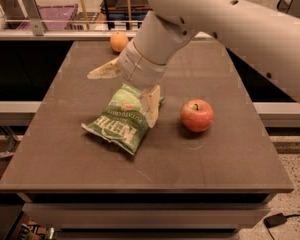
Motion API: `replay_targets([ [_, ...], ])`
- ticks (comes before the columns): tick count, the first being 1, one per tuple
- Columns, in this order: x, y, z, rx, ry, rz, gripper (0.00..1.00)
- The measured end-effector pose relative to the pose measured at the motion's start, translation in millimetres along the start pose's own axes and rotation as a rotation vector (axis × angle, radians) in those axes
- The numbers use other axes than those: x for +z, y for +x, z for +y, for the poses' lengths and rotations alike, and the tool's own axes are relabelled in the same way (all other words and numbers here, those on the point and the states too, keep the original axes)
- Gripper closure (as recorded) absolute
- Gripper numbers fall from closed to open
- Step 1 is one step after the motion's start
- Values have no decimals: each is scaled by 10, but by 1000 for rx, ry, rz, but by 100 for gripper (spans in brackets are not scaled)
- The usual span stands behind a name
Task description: Pick green jalapeno chip bag
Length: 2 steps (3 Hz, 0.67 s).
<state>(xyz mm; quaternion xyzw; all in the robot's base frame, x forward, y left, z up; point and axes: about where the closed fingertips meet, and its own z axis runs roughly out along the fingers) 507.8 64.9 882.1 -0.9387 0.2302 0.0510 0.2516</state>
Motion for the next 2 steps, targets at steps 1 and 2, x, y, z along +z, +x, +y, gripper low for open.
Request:
replay_targets([
  [1, 226, 15, -32, -19, -7, -22, 0],
  [2, 410, 75, -18, -28, -8, -30, 0],
])
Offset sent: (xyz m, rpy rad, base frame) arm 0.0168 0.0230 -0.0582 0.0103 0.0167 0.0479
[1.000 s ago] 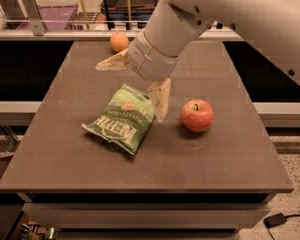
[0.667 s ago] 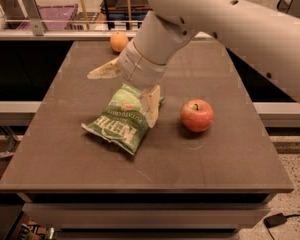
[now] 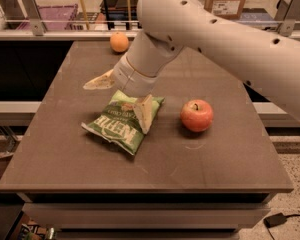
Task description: Pick green jalapeno chip bag
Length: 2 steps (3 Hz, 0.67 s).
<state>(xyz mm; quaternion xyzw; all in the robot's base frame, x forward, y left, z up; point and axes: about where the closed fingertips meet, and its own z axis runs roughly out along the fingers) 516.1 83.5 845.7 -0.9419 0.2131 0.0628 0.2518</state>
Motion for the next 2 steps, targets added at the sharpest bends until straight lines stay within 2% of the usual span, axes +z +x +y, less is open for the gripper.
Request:
replay_targets([
  [1, 10, -8, -3, -2, -1, -1, 16],
  [2, 16, -20, -7, -4, -2, -2, 39],
])
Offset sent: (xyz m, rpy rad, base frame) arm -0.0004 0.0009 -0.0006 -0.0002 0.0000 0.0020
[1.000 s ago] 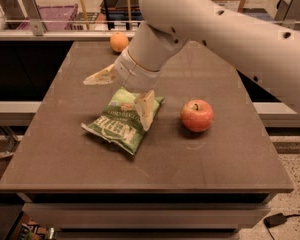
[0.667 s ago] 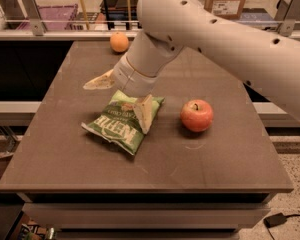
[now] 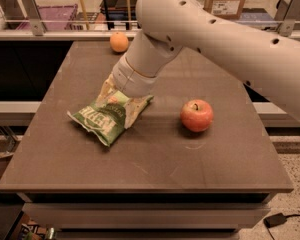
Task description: Pick green jalapeno chip bag
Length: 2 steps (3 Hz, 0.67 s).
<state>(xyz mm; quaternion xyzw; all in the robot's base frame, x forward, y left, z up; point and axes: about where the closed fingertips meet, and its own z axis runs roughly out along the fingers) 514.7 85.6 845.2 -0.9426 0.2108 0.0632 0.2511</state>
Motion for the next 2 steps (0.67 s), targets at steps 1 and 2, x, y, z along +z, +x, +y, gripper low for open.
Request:
replay_targets([
  [1, 5, -12, -4, -2, -1, -1, 64],
  [2, 10, -23, -8, -4, -2, -1, 86],
])
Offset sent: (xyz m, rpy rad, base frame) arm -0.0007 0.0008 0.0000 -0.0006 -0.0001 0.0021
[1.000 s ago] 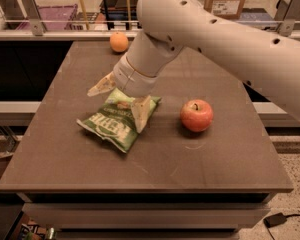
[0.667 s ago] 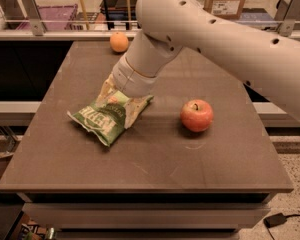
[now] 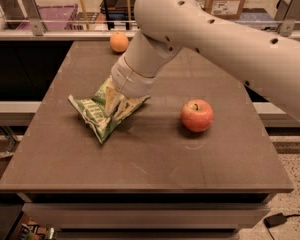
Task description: Pick green jalapeno chip bag
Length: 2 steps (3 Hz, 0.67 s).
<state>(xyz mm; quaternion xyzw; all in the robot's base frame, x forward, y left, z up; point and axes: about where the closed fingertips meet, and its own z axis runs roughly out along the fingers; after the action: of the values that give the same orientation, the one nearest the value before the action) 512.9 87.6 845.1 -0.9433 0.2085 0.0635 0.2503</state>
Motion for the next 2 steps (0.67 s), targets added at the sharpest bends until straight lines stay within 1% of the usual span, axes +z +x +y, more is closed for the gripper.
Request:
replay_targets([
  [1, 4, -11, -4, -3, -1, -1, 100],
  [2, -32, 10, -26, -16, 6, -4, 100],
])
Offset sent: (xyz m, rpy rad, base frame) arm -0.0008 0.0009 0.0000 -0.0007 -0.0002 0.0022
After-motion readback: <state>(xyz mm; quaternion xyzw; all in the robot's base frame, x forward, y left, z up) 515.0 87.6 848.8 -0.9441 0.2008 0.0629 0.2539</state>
